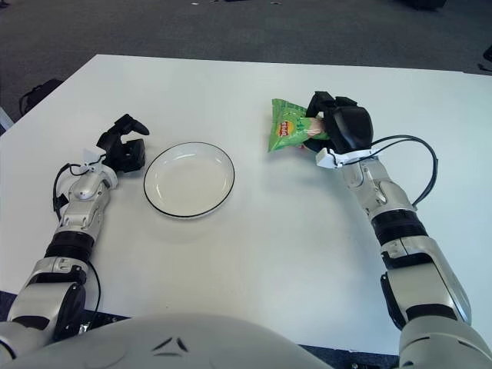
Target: Put the snack into the plate.
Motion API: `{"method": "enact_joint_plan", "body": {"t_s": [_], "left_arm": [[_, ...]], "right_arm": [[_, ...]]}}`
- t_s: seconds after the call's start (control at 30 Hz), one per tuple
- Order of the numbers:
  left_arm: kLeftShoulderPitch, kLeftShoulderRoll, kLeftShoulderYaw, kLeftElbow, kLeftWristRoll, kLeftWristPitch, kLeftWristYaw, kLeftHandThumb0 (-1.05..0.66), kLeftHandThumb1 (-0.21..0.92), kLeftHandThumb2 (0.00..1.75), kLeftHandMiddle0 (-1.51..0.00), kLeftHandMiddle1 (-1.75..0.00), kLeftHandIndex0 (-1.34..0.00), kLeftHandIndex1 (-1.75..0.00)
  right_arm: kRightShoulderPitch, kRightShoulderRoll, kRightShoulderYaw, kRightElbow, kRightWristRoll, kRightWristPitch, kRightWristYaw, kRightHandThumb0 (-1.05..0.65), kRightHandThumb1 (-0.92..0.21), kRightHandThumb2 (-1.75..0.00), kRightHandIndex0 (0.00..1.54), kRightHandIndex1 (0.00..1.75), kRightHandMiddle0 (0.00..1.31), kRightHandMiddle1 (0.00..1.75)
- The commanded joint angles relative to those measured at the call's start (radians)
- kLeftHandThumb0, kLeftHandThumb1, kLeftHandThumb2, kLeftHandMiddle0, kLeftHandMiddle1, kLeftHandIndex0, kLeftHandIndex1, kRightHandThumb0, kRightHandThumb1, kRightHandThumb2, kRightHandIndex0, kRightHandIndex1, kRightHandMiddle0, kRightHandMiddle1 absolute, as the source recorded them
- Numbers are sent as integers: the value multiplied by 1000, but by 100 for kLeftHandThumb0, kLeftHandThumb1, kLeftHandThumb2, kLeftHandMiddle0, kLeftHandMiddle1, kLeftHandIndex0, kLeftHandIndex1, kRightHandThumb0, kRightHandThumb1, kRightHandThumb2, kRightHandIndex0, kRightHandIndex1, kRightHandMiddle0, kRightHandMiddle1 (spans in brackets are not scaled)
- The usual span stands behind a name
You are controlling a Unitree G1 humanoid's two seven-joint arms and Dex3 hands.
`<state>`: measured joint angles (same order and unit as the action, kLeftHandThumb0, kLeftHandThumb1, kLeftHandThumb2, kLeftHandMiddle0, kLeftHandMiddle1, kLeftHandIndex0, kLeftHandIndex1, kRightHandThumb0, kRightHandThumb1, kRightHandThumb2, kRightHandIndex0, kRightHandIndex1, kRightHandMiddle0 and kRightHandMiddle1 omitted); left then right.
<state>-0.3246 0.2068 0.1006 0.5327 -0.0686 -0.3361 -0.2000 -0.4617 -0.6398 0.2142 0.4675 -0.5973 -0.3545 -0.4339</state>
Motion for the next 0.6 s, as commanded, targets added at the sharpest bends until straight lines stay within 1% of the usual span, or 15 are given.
{"method": "enact_joint_plan", "body": {"t_s": [0.0, 0.27, 0.57], "left_arm": [[65, -23, -17, 42, 18, 7, 7, -42, 50, 109, -121, -175, -47, -175], [63, -27, -19, 53, 21, -6, 10, -42, 51, 108, -120, -175, -46, -175], [61, -34, -23, 54, 37, -23, 34, -43, 49, 110, -120, -175, -48, -175]], "right_arm": [[12, 20, -41, -82, 44, 45, 70, 0, -11, -153, 80, 166, 53, 175], [-19, 75, -68, -224, 71, 163, 218, 0, -10, -154, 82, 164, 54, 175], [-44, 134, -73, -327, 83, 222, 309, 0, -9, -156, 81, 168, 54, 175]]}}
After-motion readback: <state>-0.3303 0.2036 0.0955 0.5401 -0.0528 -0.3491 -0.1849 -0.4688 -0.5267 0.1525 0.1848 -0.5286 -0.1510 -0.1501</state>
